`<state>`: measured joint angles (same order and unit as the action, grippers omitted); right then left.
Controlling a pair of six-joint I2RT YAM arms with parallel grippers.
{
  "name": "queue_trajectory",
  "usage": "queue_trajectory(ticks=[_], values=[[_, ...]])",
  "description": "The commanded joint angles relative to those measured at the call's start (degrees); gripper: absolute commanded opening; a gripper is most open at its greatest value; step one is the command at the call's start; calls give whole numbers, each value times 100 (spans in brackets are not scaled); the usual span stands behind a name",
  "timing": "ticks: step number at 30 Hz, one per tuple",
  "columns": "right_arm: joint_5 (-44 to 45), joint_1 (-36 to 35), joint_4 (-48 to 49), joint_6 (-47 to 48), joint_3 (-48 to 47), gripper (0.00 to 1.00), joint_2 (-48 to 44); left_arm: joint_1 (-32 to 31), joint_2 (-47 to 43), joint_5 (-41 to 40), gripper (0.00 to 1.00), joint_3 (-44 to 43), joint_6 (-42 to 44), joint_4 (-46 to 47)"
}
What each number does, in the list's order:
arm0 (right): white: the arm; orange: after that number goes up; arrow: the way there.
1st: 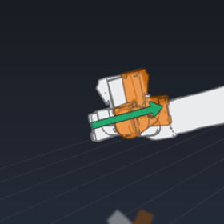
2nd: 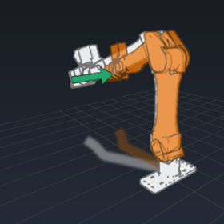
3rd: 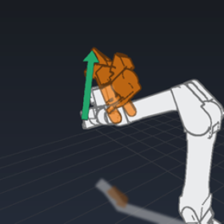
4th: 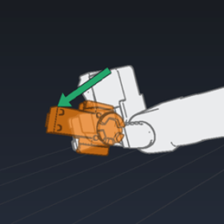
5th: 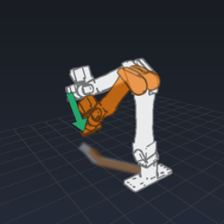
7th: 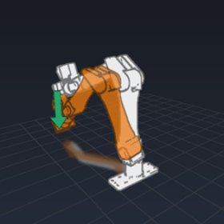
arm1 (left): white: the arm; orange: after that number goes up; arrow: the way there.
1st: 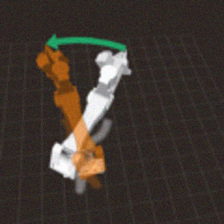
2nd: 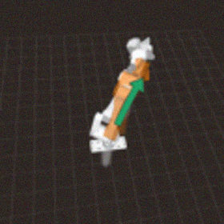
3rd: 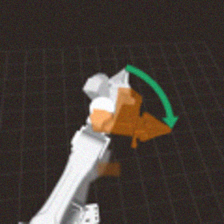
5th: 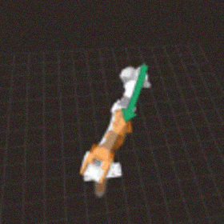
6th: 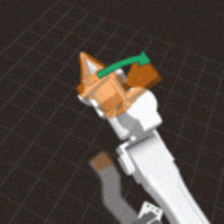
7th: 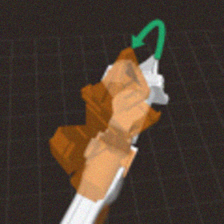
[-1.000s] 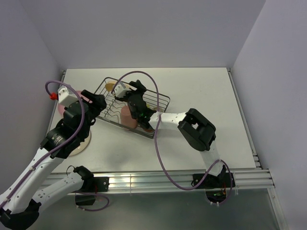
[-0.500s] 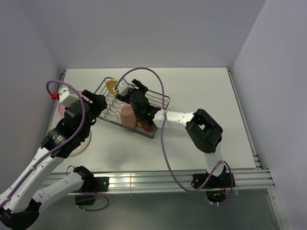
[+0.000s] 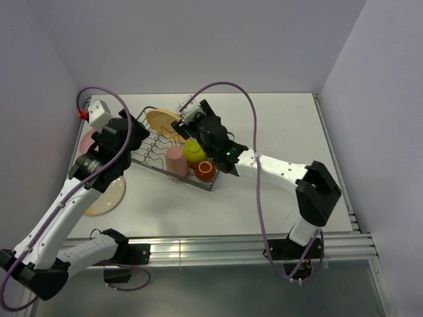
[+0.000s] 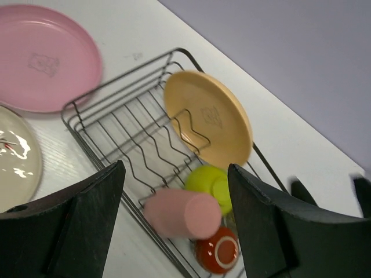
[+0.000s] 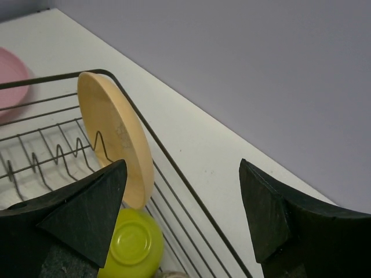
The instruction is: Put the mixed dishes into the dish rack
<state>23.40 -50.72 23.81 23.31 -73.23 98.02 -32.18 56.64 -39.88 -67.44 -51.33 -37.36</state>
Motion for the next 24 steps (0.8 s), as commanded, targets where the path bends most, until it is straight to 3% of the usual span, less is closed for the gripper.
queue_trajectory(ticks=[1, 6, 11, 15, 19, 24], values=[[-152, 36, -297, -634, 334, 85, -922, 668, 416, 277, 77, -524, 238, -297], [209, 36, -701, -1205, 958, 85, -1959, 2407, 1154, 1446, 75, -1034, 229, -438], [192, 18, -1308, -1967, 1197, 86, -2664, 3647, 1919, 1589, 76, -1490, -8, -700], [-650, -96, -1643, -2603, 1442, 86, -3313, 4202, 3088, 921, 75, -1869, -359, -1404], [-924, -307, -1783, -2683, 1496, 86, -3579, 4765, 3783, 1586, 65, -1703, -158, -1291], [-925, -483, -1819, -2551, 1539, 86, -3763, 4827, 4294, 1159, 62, -1825, -193, -1343]])
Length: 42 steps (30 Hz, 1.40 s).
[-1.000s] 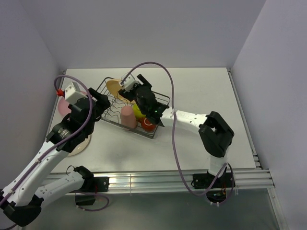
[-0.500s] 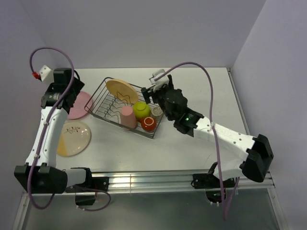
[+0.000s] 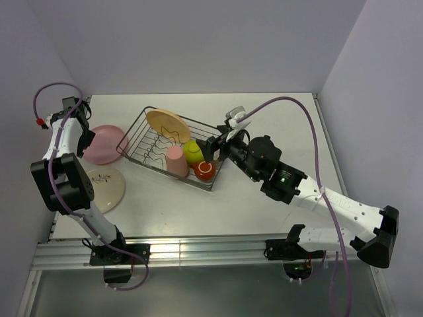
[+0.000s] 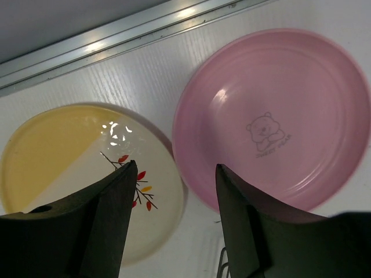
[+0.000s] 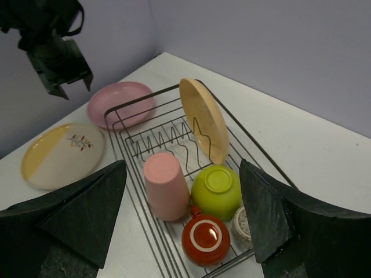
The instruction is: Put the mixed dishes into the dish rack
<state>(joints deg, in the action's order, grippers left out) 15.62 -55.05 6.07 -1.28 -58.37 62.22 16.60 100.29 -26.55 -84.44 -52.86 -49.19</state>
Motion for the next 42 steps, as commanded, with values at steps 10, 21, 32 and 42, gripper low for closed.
queue_trajectory(ticks=[10, 21, 32, 42], values=[[-173, -103, 52, -162, 317, 86, -421, 54, 447, -720, 61, -143, -242, -293], [-314, -112, 185, -39, 572, 86, -676, 115, 807, -448, 56, 25, -128, 428], [-358, -112, 211, -4, 669, 86, -878, 124, 887, -421, 57, 638, 91, 1305], [-340, -112, 246, -100, 739, 86, -1062, 124, 1423, -545, 29, 763, 224, 1719]])
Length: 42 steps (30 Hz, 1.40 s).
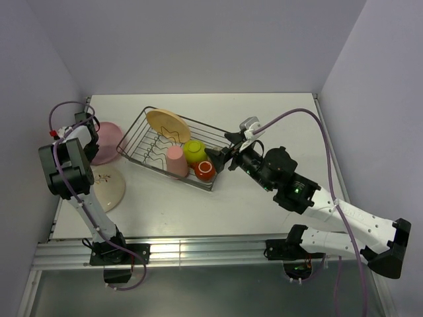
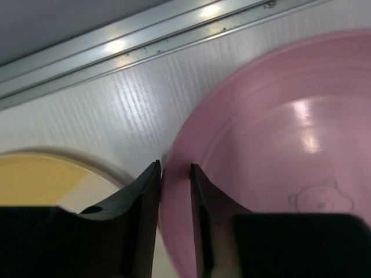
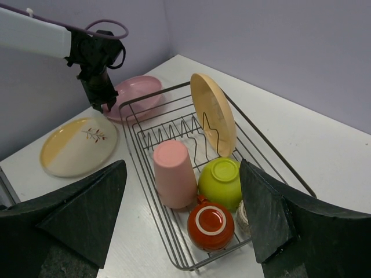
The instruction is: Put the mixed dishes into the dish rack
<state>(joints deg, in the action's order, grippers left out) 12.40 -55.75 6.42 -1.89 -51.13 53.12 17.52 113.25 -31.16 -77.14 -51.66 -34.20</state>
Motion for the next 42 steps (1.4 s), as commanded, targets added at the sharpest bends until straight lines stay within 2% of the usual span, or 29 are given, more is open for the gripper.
queue_trajectory(ticks=[1, 3, 9, 15, 21, 26, 33, 36, 39, 40, 42], values=[[-27, -42, 176, -48, 16, 86, -179, 32, 144, -75, 27, 7, 147, 246], [-54, -50, 158, -83, 16, 86, -214, 32, 171, -75, 27, -64, 165, 291], [-36, -85, 79, -127, 42, 86, -294, -11, 268, -118, 0, -477, 226, 89], [-36, -94, 9, -215, -36, 86, -127, -169, -100, -171, 0, -802, 209, -253], [-27, -94, -886, -558, -879, 86, 584, -380, -698, -153, 0, -1443, 270, -781], [-27, -86, -1222, -733, -1364, 86, 1068, -486, -1498, -338, 0, -1751, 226, -1132], [-1, -77, -1590, -936, -1969, 87, 1577, -565, -2727, -540, 0, -1822, 490, -1107], [-53, 20, -1854, -1067, -2364, 88, 1849, -574, -3332, -147, 0, -1761, 708, -697], [-325, 177, -2214, -1226, -2917, 88, 2183, -635, -4079, 819, 0, -1278, 1051, -28], [-431, 230, -2345, -1269, -3042, 88, 2246, -653, -4257, 1083, 0, -964, 1148, 461], [-861, 405, -2390, -1366, -3357, 89, 2386, -679, -4713, 1988, 0, -524, 1254, 921]])
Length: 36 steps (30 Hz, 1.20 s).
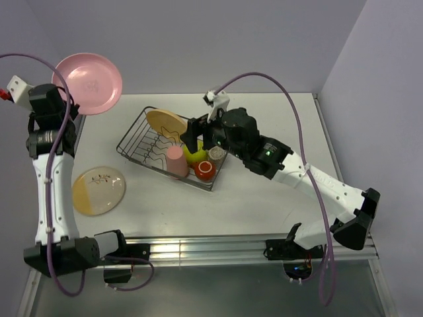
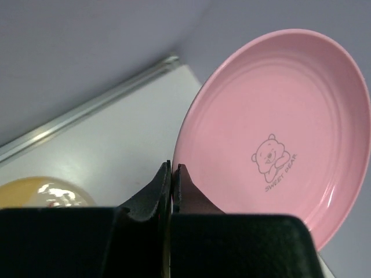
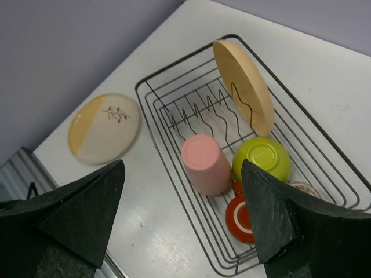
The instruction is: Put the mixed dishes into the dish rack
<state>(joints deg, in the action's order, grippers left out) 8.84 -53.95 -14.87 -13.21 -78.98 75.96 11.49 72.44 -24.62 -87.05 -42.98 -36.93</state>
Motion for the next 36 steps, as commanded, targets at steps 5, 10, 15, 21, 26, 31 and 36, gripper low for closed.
queue_trajectory(ticks=[5, 10, 15, 21, 26, 31, 36], values=[[-1611, 719, -394, -629, -1233, 89, 393, -225, -1179, 2793, 0, 1110, 282, 2021], [-2999, 1281, -298, -1086, -1743, 89, 832, -498, -1794, 3130, 0, 1646, 317, 2251], [-3564, 1475, 212, -1412, -1770, 89, 1060, -753, -2181, 3411, 0, 1945, 352, 2199], [-3863, 1475, 265, -1526, -2131, 89, 1553, -990, -2410, 3693, 0, 2279, 246, 2207], [-3907, 1475, 450, -1640, -2367, 87, 1658, -1105, -2525, 3693, 0, 2420, 264, 2199], [-3723, 1484, 345, -1667, -2666, 63, 1869, -1324, -2595, 3851, 0, 2526, 290, 2216], [-3714, 1484, 249, -1597, -2991, 0, 2115, -1386, -2639, 3929, 0, 2649, 431, 2155]])
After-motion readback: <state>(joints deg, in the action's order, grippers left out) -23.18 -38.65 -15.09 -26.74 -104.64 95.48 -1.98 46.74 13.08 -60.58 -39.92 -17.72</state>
